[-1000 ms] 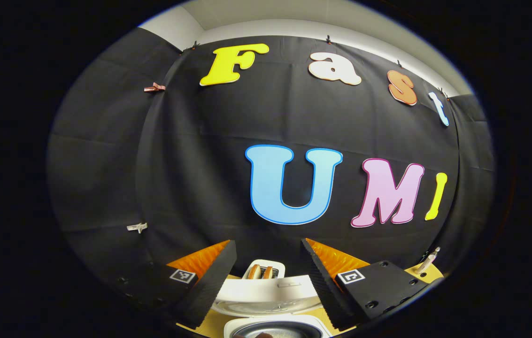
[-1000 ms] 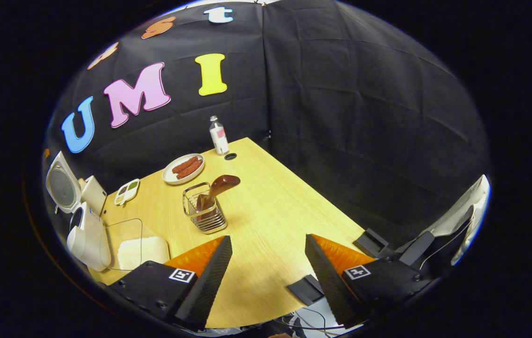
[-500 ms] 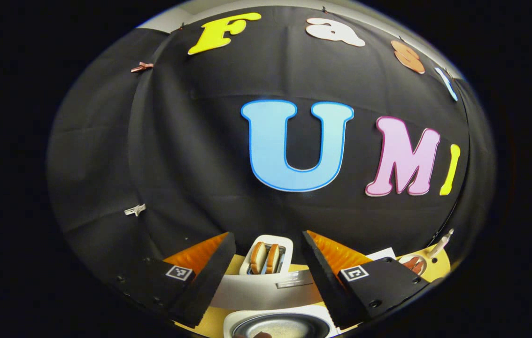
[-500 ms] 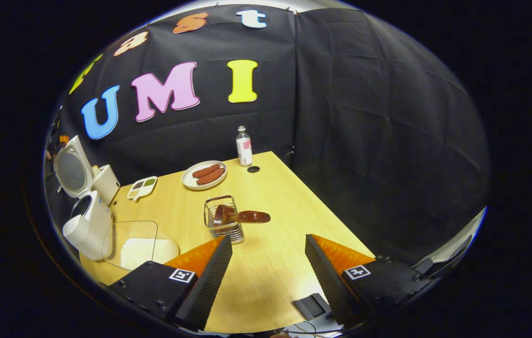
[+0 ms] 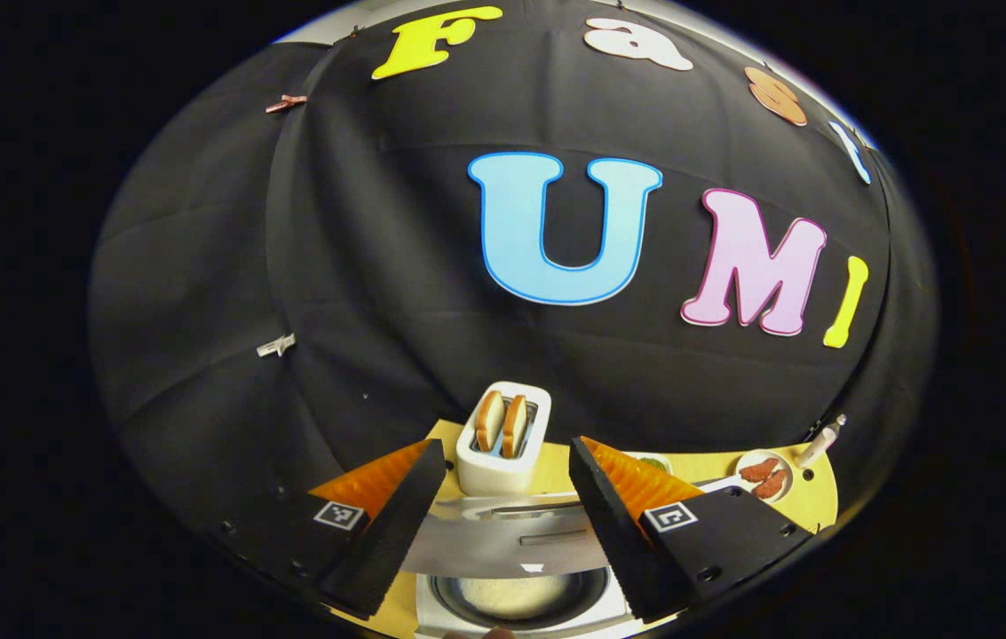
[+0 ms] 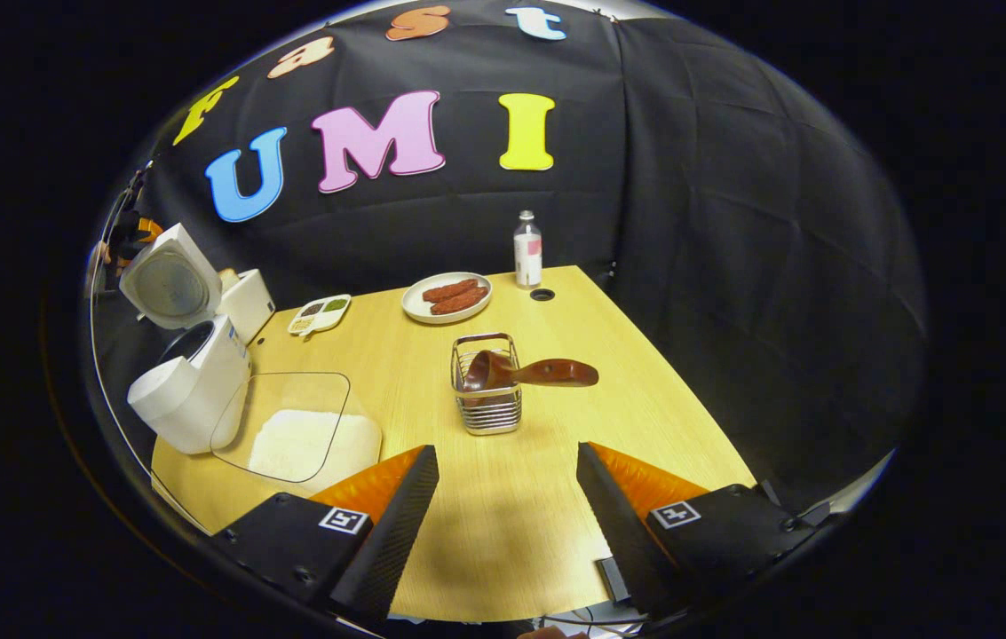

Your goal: Close the left gripper, press the button to open the rice cooker; take a wooden spoon from the chopstick holder with the right hand, scoop a spoonful of rice and pour it into the rice cooker, then put the wooden spoon back into the chopstick holder.

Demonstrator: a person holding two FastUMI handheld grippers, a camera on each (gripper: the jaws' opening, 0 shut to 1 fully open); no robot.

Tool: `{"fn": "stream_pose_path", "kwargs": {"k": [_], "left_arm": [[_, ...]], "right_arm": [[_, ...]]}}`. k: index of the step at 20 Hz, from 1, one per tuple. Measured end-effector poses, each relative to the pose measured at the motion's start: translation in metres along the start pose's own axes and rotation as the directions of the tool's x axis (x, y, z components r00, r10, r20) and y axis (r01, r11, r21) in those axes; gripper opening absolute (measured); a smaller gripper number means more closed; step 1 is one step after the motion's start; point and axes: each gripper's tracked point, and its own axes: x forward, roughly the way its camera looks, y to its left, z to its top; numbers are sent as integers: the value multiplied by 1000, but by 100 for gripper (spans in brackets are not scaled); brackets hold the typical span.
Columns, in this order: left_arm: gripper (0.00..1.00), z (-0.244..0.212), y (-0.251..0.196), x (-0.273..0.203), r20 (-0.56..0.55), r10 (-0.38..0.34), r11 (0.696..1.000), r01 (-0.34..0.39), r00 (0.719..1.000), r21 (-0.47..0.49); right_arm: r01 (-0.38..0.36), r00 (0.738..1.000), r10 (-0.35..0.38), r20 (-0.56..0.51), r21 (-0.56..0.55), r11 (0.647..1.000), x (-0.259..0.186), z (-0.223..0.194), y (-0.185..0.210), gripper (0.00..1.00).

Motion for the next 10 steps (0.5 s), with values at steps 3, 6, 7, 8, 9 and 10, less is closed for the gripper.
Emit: {"fn": "stream_pose_path", "kwargs": {"k": [3,6,7,8,9,10], "left_arm": [[99,-41,-2,-21,-55,0,1000,0,998,6],[98,-83,-3,-33,-99,-5,1000,4,995,-15],[97,-97,-3,-36,-106,-5,1000,3,994,-21],[96,-108,-4,-38,-99,-2,1000,0,995,-18],[98,-120,-5,-39,-100,3,1000,-4,995,-13],[97,-132,-5,-40,-99,9,1000,-9,995,-1]], "right_arm": [[-15,1000,14,-6,-13,1000,-2,-5,3,99],[-33,999,32,-19,-17,999,-7,-14,6,99],[-41,999,40,-22,-18,999,-10,-16,7,99],[-46,999,46,-24,-18,999,-12,-18,8,99],[-47,999,47,-24,-19,999,-13,-20,8,99],[-46,999,45,-28,-22,999,-15,-22,8,99]]}}
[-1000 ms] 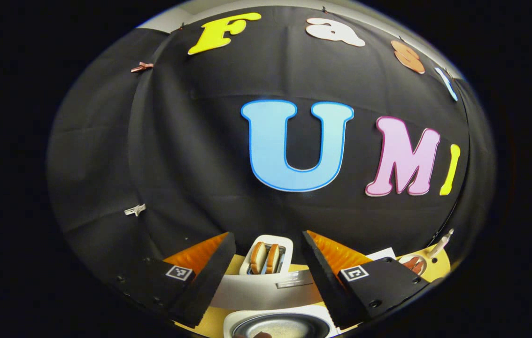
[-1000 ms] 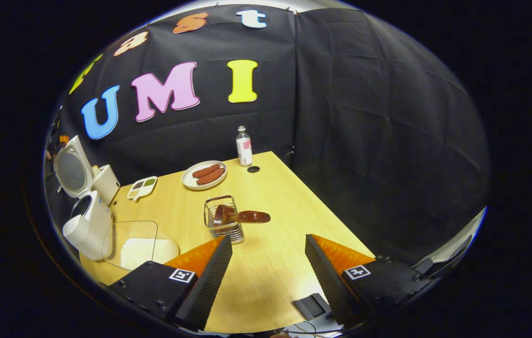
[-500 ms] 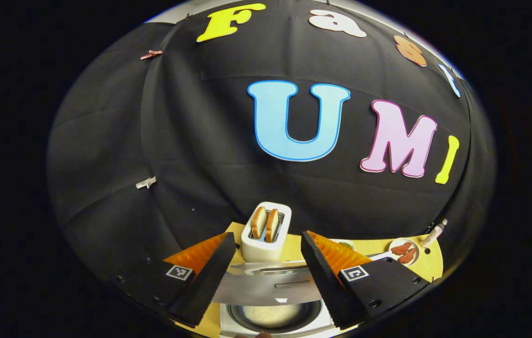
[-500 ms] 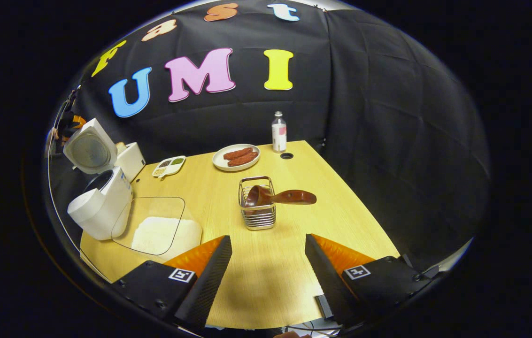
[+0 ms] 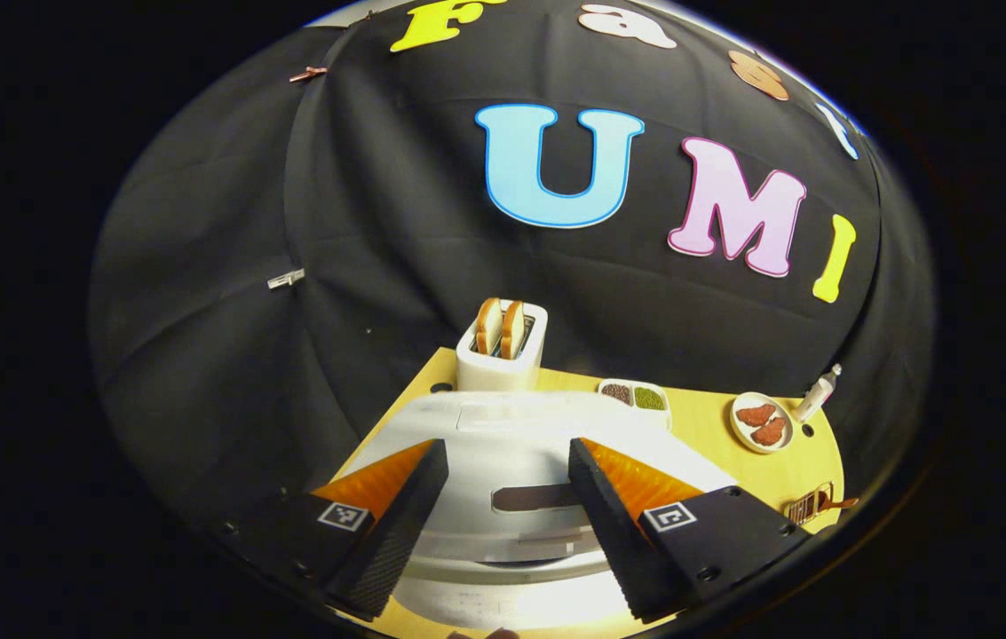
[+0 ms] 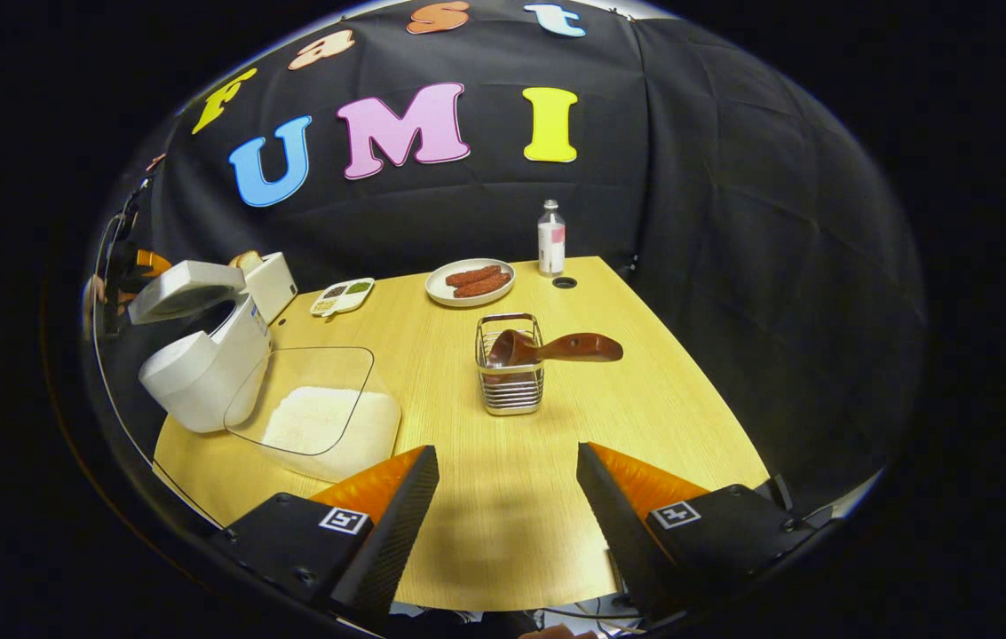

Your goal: Close the left gripper, press the button to open the rice cooker; take a wooden spoon from the chopstick holder with the right hand, scoop a spoonful of rice and pour it into the rice cooker, then put the wooden spoon back into the chopstick holder.

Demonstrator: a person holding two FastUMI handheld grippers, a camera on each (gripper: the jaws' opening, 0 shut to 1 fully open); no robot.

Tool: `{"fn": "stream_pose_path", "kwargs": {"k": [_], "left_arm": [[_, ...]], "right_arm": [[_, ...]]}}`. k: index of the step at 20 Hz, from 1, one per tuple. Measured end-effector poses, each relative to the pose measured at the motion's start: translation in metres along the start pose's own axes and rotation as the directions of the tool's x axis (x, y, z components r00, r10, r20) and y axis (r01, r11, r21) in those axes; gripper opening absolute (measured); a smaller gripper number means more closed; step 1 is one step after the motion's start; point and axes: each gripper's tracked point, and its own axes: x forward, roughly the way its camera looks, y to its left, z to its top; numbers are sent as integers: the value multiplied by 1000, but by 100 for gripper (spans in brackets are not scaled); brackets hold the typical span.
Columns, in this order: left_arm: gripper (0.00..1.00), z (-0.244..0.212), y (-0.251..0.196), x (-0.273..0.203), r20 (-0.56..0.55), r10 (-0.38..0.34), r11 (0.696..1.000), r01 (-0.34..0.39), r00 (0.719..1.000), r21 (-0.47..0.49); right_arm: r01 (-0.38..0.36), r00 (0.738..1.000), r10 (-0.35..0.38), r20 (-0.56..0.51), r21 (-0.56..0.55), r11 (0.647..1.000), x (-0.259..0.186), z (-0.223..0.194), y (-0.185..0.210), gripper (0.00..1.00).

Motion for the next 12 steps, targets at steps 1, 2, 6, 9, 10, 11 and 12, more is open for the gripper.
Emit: {"fn": "stream_pose_path", "kwargs": {"k": [1,2,6,9,10,11,12], "left_arm": [[97,-12,0,1,-2,4,1000,-4,1000,9],[97,-25,0,1,-3,7,1000,-7,1000,11],[98,-73,-2,12,-49,10,1000,-9,999,2],[99,-82,-2,15,-19,15,999,-15,1000,28],[99,-81,-1,15,12,13,999,-13,1000,33],[100,-84,-3,16,23,5,999,-6,1000,49],[100,-84,-4,14,49,-7,998,3,999,65]], "right_arm": [[0,1000,0,-9,-1,1000,-1,-4,2,99],[-3,1000,3,-16,-1,1000,-2,-7,4,99],[-28,1000,28,-3,-24,999,-16,-8,18,99],[-37,999,38,10,-61,997,-23,-9,24,99],[-42,999,42,6,-59,997,-25,-10,27,99],[-45,999,45,4,-61,997,-27,-11,31,99],[-46,999,46,6,-72,996,-29,-11,34,99]]}}
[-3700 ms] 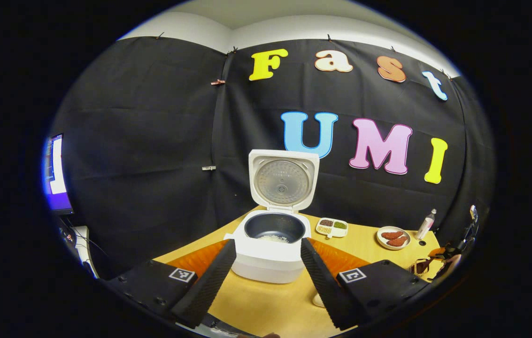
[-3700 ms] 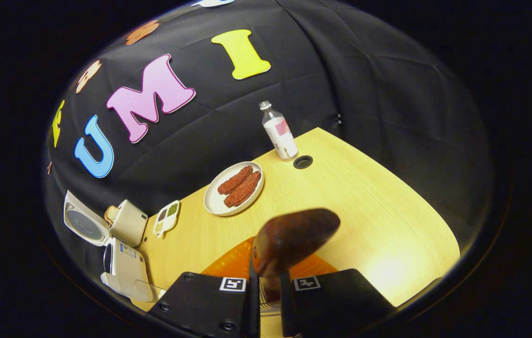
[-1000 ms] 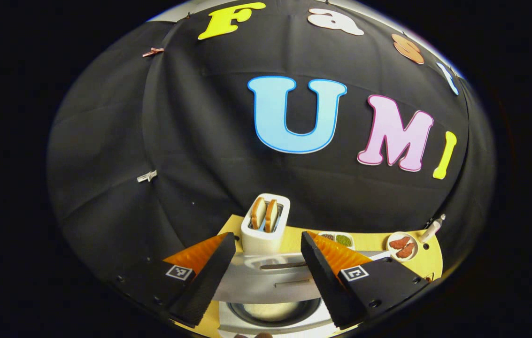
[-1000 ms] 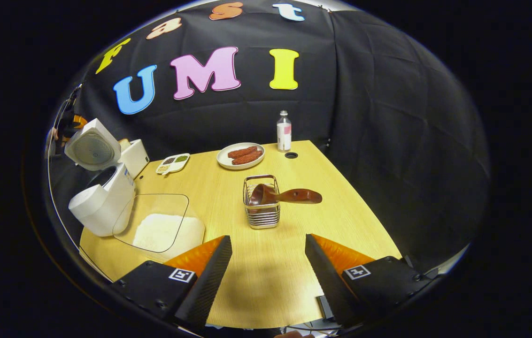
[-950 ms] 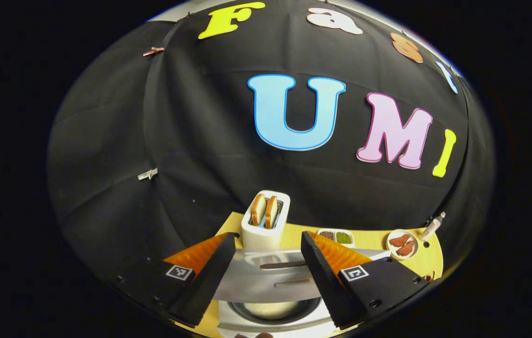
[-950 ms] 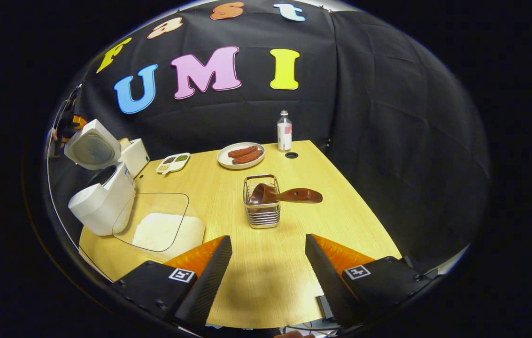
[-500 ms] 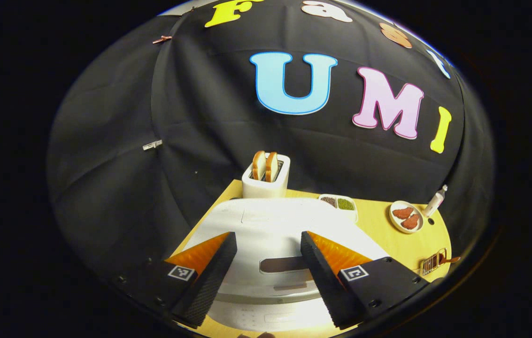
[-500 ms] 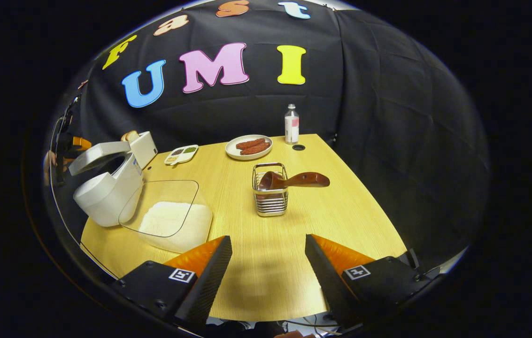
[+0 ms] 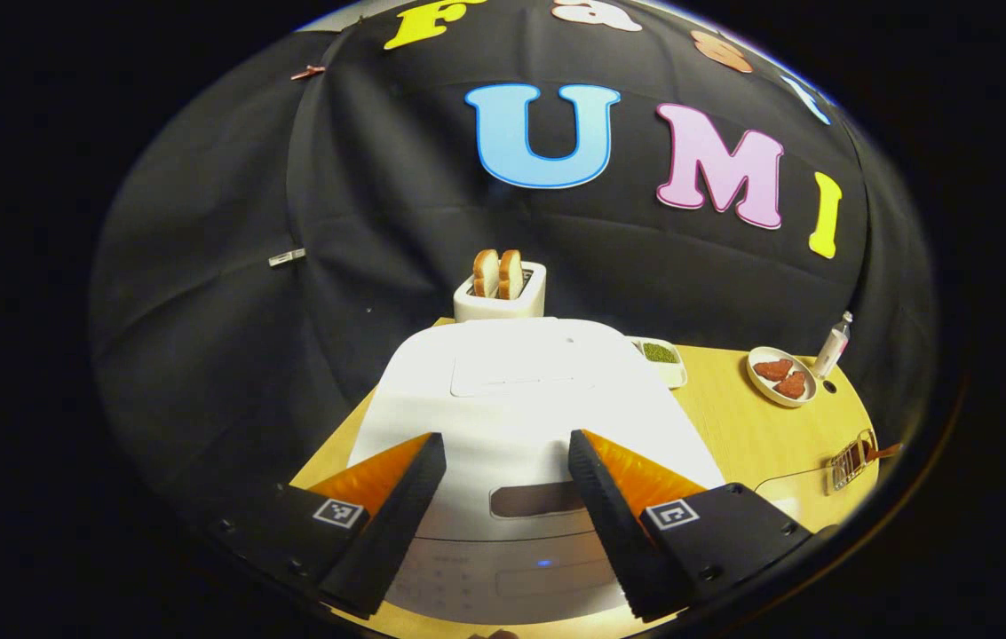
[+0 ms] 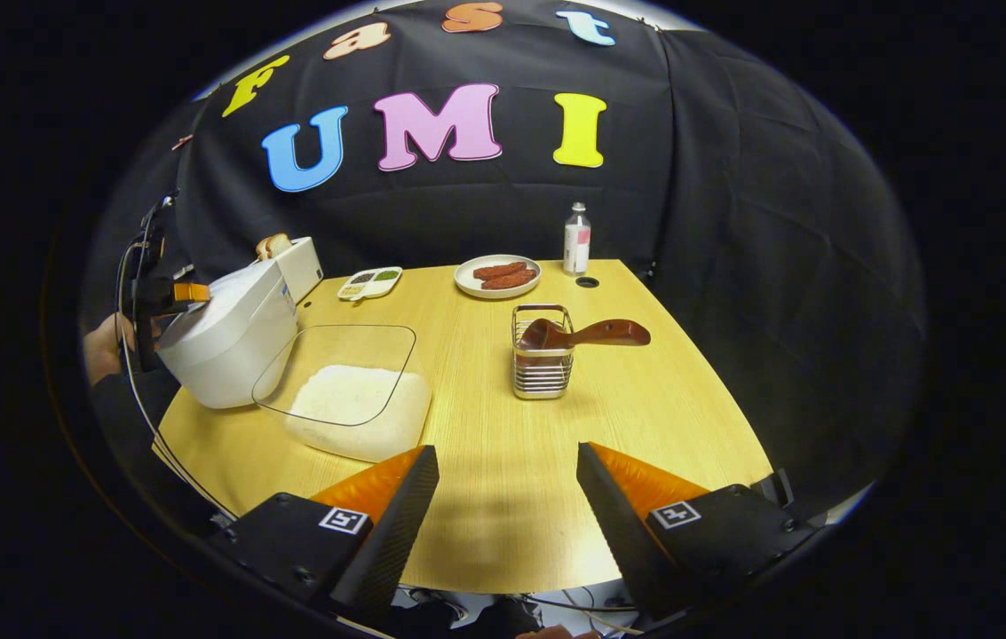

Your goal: Close the left gripper, press the button to open the rice cooker; take a wooden spoon from the chopstick holder with the right hand, scoop a spoonful of rice and pour it into the rice cooker, then put the wooden spoon back into the chopstick holder.

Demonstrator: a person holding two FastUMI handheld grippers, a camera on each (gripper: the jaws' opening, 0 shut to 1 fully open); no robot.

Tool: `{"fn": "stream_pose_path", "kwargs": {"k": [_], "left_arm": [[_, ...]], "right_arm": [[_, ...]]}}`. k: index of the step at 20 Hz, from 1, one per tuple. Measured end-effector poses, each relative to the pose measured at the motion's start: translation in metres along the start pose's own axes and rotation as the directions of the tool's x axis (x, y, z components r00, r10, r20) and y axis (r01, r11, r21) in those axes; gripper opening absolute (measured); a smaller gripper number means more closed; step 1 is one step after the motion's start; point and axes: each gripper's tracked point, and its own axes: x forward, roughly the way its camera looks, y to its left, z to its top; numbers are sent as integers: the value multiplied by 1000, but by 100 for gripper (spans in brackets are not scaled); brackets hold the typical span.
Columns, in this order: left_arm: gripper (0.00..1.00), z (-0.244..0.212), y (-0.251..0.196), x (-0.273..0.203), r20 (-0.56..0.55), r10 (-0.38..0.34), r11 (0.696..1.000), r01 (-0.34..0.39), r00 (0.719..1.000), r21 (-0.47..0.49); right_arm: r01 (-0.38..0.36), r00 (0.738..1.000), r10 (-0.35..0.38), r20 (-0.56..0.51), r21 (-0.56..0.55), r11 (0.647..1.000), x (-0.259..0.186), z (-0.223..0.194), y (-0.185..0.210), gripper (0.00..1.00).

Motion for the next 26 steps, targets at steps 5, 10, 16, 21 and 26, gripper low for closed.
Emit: {"fn": "stream_pose_path", "kwargs": {"k": [5,10,16,21,26], "left_arm": [[99,6,5,-3,50,-18,1000,18,999,1],[93,45,8,-54,212,-9,1000,15,977,-23],[93,96,7,-152,384,-39,999,26,923,40],[93,87,-11,-226,432,-90,996,74,897,52],[93,40,-35,-275,353,-171,985,174,920,23]], "right_arm": [[-18,1000,17,26,3,1000,7,17,19,99],[25,993,-29,118,33,999,11,70,26,99],[68,947,-82,310,53,996,-10,145,27,99],[141,907,-171,384,105,984,-53,155,12,99],[226,884,-239,401,79,971,-94,144,-7,99]]}}
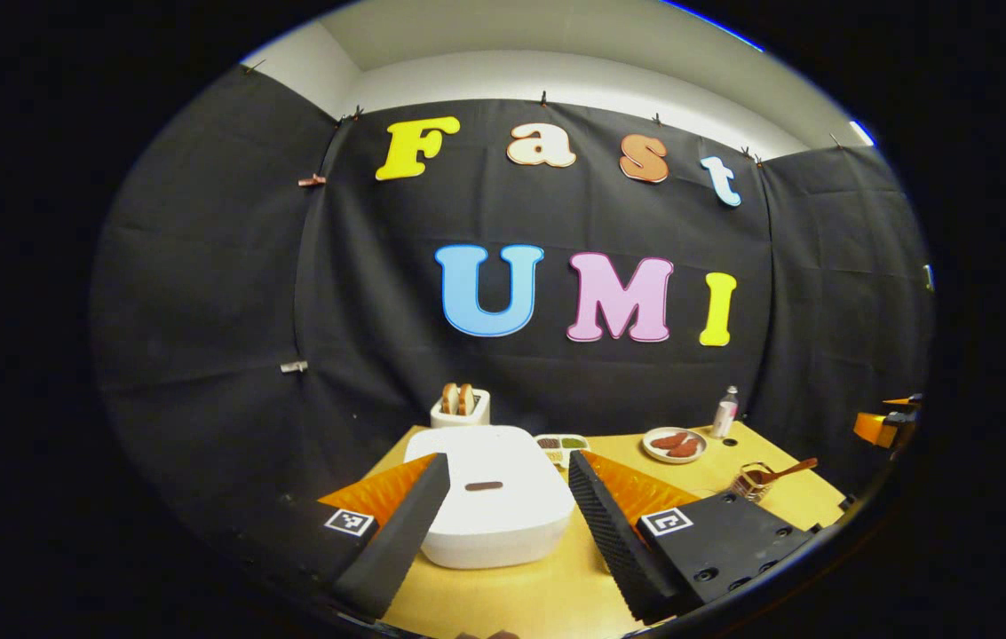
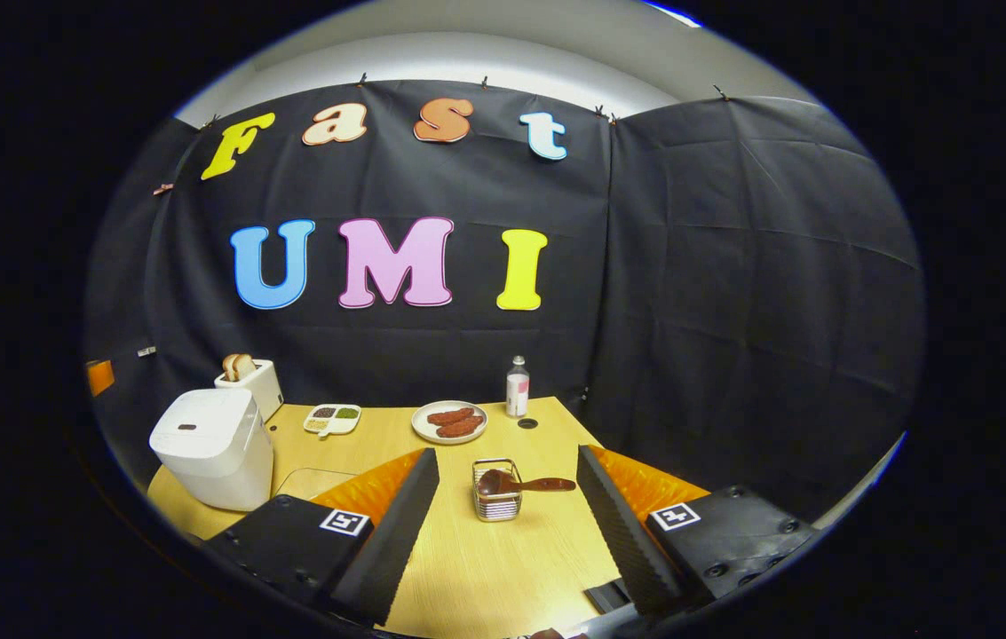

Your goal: Close the left gripper, press the button to open the rice cooker; take a wooden spoon from the chopstick holder with the right hand, scoop a spoonful of rice and pour it into the rice cooker, then put the wooden spoon back into the chopstick holder.

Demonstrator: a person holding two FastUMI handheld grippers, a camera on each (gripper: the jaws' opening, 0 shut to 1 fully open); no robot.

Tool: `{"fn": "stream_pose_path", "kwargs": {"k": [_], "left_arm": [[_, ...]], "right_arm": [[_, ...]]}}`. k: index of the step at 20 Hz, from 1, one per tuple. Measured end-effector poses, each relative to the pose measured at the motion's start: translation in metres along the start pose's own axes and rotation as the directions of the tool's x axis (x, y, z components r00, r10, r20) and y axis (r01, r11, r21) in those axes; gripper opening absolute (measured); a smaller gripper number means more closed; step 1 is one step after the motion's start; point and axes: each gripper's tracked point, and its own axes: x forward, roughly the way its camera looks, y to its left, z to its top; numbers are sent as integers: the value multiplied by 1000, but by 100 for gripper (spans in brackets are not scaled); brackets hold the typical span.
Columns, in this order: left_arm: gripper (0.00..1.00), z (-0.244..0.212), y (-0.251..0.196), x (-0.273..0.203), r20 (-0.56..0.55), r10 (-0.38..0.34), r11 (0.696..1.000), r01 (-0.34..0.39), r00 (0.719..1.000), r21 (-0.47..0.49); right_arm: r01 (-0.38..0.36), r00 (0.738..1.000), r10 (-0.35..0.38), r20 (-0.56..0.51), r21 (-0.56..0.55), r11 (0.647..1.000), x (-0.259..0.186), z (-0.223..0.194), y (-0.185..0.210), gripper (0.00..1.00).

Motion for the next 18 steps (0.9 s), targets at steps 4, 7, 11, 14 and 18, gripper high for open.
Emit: {"fn": "stream_pose_path", "kwargs": {"k": [4,7,11,14,18], "left_arm": [[93,-8,1,-9,-33,-19,999,18,999,-26],[95,-6,4,-3,-32,-27,999,27,999,-19],[95,0,3,4,-19,-24,1000,24,1000,4],[95,-3,4,5,-24,-11,1000,12,1000,29],[95,-9,1,7,-29,-1,1000,1,1000,22]], "right_arm": [[9,1000,-9,21,28,1000,-13,11,8,98],[-35,999,34,19,55,998,-12,12,30,99],[-64,998,62,20,65,996,-7,18,45,99],[-84,996,83,22,79,993,-3,23,54,99],[-95,995,94,23,70,993,2,22,56,99]]}}
